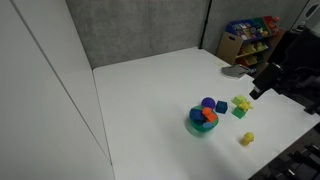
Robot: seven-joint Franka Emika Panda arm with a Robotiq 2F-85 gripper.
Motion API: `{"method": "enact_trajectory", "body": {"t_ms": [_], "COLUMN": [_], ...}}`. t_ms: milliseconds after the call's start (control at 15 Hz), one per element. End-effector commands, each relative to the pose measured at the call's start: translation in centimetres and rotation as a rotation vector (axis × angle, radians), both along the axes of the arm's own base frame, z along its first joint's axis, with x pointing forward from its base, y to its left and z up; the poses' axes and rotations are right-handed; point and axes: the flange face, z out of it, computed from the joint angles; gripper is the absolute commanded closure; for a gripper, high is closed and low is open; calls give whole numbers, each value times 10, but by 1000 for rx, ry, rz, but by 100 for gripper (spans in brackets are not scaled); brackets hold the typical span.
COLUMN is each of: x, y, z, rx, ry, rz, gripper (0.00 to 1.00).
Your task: Remove the orange toy from the bowl and put it on the table
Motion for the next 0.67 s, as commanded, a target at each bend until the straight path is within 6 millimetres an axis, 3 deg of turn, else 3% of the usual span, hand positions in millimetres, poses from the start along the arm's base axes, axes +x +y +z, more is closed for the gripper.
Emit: {"method": "enact_trajectory", "body": {"t_ms": [0, 267, 600], "x": [35, 78, 128], "y": [4, 8, 12], "z": [-1, -21, -75], "rx": [24, 54, 79], "ry": [-11, -25, -15], "rz": [-2, -10, -14], "gripper": [0, 0, 0]}}
